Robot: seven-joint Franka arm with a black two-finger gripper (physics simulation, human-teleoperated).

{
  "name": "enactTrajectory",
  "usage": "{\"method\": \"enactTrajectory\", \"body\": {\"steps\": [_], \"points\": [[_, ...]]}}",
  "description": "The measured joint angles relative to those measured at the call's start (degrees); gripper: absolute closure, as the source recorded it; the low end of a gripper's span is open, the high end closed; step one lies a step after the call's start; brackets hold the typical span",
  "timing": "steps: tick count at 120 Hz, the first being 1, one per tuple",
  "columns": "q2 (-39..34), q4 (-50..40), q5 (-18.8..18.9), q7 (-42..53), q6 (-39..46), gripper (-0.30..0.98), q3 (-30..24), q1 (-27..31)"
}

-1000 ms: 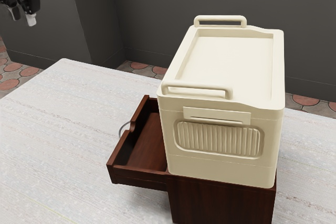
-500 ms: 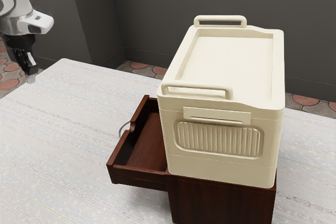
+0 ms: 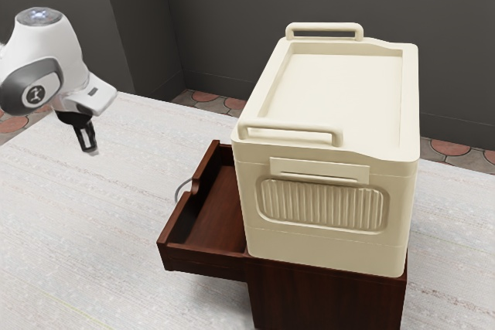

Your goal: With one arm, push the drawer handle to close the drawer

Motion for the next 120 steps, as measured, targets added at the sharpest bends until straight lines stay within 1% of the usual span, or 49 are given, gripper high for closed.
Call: {"method": "enactTrajectory", "body": {"steps": [19, 40, 60, 66, 77, 85, 102, 120], "points": [[0.11, -5.86, 0.29, 3.43, 8.09, 0.78, 0.25, -0.81], [0.16, -11.31, 0.37, 8.17, 19.52, 0.79, 0.27, -1.28], [0.04, -13.76, -0.06, 12.24, 27.25, 0.79, 0.3, -3.47], [-0.03, -14.06, -2.04, 13.52, 28.42, 0.79, 0.82, -3.75], [-0.02, -14.16, -8.22, 16.58, 29.35, 0.79, 1.51, -4.81], [0.07, -14.22, -10.89, 18.63, 29.76, 0.79, 1.62, -6.52], [0.09, -14.73, -14.26, 22.31, 28.85, 0.79, 1.72, -8.26], [0.14, -14.88, -15.63, 25.39, 28.15, 0.79, 1.72, -10.19]]}}
